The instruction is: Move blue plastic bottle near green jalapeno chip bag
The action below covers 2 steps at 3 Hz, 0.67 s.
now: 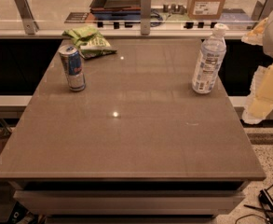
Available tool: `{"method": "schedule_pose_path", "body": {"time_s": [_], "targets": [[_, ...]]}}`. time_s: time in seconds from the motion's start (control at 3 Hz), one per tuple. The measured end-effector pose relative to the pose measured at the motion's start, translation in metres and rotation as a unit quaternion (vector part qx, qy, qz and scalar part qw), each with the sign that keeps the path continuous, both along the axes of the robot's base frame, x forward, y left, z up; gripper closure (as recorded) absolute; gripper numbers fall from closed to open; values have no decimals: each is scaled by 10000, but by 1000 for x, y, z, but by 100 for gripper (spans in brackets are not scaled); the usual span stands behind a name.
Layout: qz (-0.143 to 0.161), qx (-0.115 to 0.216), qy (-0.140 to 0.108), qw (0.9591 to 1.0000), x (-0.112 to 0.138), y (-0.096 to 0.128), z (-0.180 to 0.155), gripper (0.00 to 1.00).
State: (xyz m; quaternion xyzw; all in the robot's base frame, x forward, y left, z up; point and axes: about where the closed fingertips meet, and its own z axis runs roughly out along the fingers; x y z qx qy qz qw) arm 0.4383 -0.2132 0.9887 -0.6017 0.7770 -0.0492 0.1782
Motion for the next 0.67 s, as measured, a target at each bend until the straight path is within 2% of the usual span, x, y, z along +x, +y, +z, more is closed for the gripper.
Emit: {"method": "schedule_pose_path", "body": {"time_s": [0.33, 0.67], "targets": [[0, 0, 0, 10000, 0, 0, 0, 0], [-24, 167, -83, 9998, 4, -1, 1, 0]]}}
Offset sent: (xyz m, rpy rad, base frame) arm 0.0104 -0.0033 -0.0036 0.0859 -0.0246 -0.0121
